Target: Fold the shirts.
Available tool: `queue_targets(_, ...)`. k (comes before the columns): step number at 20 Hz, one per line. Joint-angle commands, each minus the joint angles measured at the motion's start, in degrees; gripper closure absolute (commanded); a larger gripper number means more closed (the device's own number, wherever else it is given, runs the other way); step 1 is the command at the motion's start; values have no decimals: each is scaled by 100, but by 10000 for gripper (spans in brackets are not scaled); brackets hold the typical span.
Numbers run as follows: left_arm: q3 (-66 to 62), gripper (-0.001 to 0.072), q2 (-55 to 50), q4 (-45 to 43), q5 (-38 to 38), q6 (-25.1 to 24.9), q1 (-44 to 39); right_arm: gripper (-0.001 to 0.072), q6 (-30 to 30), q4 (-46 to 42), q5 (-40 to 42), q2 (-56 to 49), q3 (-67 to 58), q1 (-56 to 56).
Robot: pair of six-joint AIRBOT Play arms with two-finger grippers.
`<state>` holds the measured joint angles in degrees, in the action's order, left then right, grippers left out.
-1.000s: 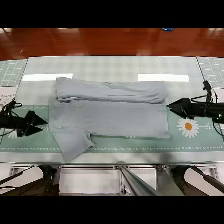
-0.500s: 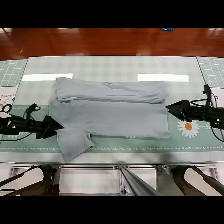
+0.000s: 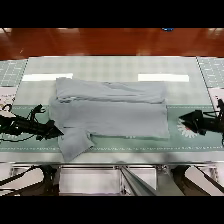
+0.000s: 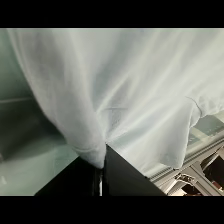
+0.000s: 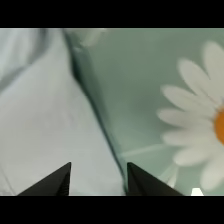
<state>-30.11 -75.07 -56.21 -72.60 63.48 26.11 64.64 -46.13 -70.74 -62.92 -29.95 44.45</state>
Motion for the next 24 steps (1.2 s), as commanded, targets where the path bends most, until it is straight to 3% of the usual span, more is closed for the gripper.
queue_targets(1,-7,688,15,15,-37,44,-7,302,466,-549,162,4,533,138)
queue_targets(8,-7,688,15,186,-55,44,-7,303,431,-522,70,-315,675,-669)
queue_targets(13,-11,688,15,186,-44,42,-7,307,214,48,433,-754,623,-1329)
queue_targets(14,-26,688,15,184,-44,42,-7,346,109,192,452,-839,592,-1456)
queue_targets(16,-140,688,15,186,-57,44,-7,636,-282,520,439,-938,492,-1655)
queue_targets(17,-243,688,15,186,-103,44,-7,688,-485,658,365,-940,415,-1690)
queue_targets(22,-1071,688,13,186,-201,87,-7,688,-409,651,48,-935,-225,-1687)
queue_targets(24,-1434,688,-2,356,44,337,-13,688,-223,654,81,-942,-551,-1696)
